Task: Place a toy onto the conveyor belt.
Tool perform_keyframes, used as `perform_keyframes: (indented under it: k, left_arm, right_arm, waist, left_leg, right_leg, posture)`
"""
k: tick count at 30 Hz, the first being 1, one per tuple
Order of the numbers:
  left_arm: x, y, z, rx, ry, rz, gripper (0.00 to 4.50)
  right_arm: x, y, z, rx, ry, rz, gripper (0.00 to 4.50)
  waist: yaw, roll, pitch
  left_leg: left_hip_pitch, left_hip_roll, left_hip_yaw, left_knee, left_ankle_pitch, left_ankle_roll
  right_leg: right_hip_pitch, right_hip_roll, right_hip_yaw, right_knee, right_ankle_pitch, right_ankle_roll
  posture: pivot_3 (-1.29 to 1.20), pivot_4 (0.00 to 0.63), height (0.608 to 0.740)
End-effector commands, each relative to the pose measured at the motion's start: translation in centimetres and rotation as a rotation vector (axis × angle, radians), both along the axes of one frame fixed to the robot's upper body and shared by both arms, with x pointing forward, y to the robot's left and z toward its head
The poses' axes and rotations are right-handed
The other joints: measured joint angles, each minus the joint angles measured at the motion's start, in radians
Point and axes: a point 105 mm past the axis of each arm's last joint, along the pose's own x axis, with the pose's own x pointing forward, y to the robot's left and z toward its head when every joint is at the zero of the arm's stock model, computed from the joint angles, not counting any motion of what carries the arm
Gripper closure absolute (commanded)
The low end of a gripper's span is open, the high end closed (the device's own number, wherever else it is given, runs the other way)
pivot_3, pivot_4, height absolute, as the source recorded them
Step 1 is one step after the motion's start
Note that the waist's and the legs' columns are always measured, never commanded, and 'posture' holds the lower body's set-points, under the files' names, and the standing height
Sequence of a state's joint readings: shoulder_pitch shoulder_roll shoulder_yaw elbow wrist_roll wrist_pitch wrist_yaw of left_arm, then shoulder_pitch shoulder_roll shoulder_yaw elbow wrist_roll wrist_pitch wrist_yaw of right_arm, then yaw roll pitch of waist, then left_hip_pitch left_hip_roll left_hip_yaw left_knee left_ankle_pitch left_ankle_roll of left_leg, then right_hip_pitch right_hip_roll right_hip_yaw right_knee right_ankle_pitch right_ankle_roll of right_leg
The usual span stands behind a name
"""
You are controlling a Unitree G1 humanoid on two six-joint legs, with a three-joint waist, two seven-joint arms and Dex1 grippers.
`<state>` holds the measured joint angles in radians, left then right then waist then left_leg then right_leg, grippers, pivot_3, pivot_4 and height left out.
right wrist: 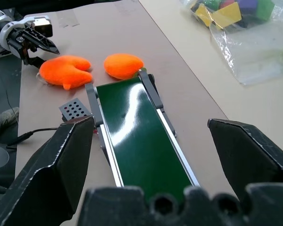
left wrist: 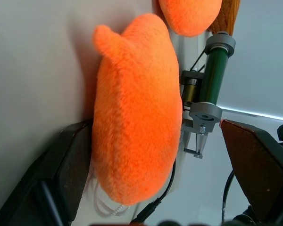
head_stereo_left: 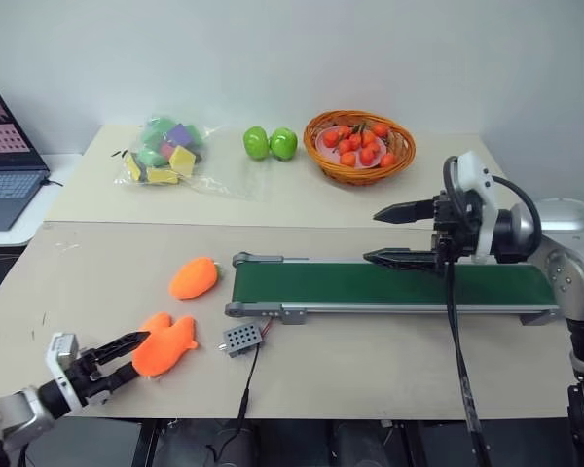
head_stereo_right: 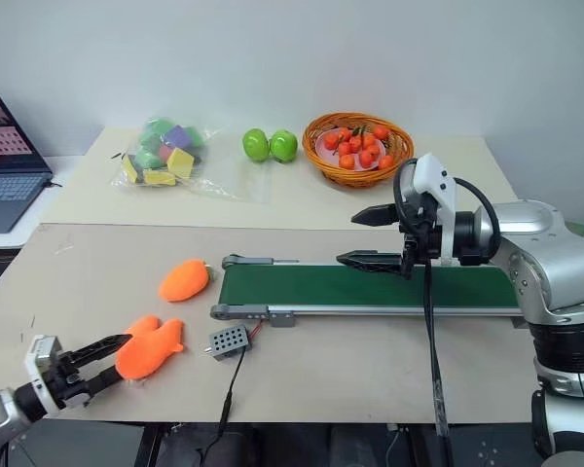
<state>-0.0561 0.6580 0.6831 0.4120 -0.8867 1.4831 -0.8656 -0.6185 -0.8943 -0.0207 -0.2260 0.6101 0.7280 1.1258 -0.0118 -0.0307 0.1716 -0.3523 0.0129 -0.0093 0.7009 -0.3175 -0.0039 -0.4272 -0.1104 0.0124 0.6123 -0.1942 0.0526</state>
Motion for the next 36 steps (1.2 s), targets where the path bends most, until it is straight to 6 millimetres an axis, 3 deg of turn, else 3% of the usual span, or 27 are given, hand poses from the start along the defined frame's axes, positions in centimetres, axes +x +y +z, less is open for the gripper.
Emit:
perform_keyframes:
  k: [1, 9, 14, 17, 20, 23, 27, 31, 33, 36]
  left_arm:
    - [0.4, -0.2, -0.1, 0.012, -0.005, -0.008, 1.21]
    - [0.8, 0.1, 0.9, 0.008, -0.061, -0.014, 4.1]
    - [0.3, -0.8, 3.6, -0.012, -0.19, -0.118, 4.1]
    - [0.1, -1.1, 6.9, -0.022, -0.331, -0.182, 4.1]
    - [0.8, -1.2, 10.6, 0.014, -0.501, -0.224, 4.1]
    - [2.7, -2.3, 13.3, 0.182, -0.682, -0.278, 4.1]
    - [5.8, -6.1, 17.5, 0.334, -0.919, -0.347, 4.1]
    - [6.5, -12.9, 20.8, 0.487, -1.075, -0.571, 4.1]
    - [6.9, -16.4, 22.0, 0.724, -1.238, -0.674, 4.1]
    - [7.5, -18.2, 22.8, 0.718, -1.328, -0.65, 4.1]
  right_arm:
    - [-0.4, -0.5, 1.4, -0.005, -0.066, -0.023, 0.0]
    - [0.0, -0.8, 1.7, -0.004, -0.092, -0.049, 0.0]
    - [0.3, -0.8, 1.5, -0.01, -0.101, -0.051, 0.0]
    - [0.5, -0.8, 1.5, -0.007, -0.11, -0.055, 0.0]
    - [0.6, -0.8, 1.5, -0.003, -0.116, -0.057, 0.0]
    - [0.7, -0.8, 1.4, 0.001, -0.117, -0.057, 0.0]
    - [0.7, -0.6, 1.4, 0.003, -0.119, -0.053, 0.0]
    - [0.7, -0.6, 1.4, 0.0, -0.122, -0.05, 0.0]
    - [0.6, -0.7, 1.4, 0.0, -0.122, -0.054, 0.0]
    - [0.5, -0.7, 1.1, 0.0, -0.121, -0.063, 0.0]
  waist:
    - [-0.001, 0.0, 0.0]
    - [-0.004, 0.0, 0.0]
    - [-0.005, 0.0, 0.0]
    - [-0.005, 0.0, 0.0]
    - [-0.001, 0.0, 0.0]
    - [0.002, 0.0, 0.0]
    - [0.003, 0.0, 0.0]
    - [0.002, -0.002, 0.001]
    - [-0.001, -0.002, 0.001]
    - [-0.006, 0.0, 0.0]
  left_leg:
    - [0.0, 0.0, 0.0, 0.0, 0.0, 0.0]
    - [0.0, 0.0, 0.0, 0.0, 0.0, 0.0]
    - [0.0, 0.0, 0.0, 0.0, 0.0, 0.0]
    - [-0.001, 0.0, 0.0, 0.0, 0.0, 0.0]
    - [-0.001, 0.0, 0.0, 0.0, 0.0, 0.0]
    - [-0.001, 0.0, 0.0, 0.0, 0.0, 0.0]
    - [-0.001, 0.0, 0.0, 0.0, 0.0, 0.0]
    - [-0.003, -0.001, -0.003, 0.001, 0.0, -0.001]
    - [-0.003, -0.001, -0.002, 0.001, 0.0, 0.0]
    - [-0.005, -0.002, -0.001, 0.001, 0.0, 0.0]
  right_leg:
    - [0.0, 0.0, 0.0, 0.0, 0.0, 0.0]
    - [0.0, 0.0, 0.0, -0.001, 0.0, 0.0]
    - [0.0, 0.0, 0.0, -0.001, 0.0, 0.0]
    - [-0.001, 0.0, 0.0, -0.001, 0.0, 0.0]
    - [-0.001, 0.0, 0.0, -0.001, 0.0, 0.0]
    - [0.0, 0.0, 0.0, -0.001, 0.0, 0.0]
    - [0.001, 0.0, 0.0, -0.002, 0.0, 0.0]
    - [0.002, 0.0, -0.001, -0.001, 0.001, 0.001]
    - [0.002, 0.0, 0.0, -0.001, 0.001, 0.001]
    - [0.001, 0.0, 0.001, -0.004, 0.001, 0.002]
  posture:
    - [0.0, 0.15, 0.738]
    - [0.0, 0.15, 0.738]
    - [0.0, 0.15, 0.738]
    - [0.0, 0.15, 0.738]
    - [0.0, 0.15, 0.738]
    - [0.0, 0.15, 0.738]
    - [0.0, 0.15, 0.738]
    - [0.0, 0.15, 0.738]
    - [0.0, 0.15, 0.738]
    - [0.0, 0.15, 0.738]
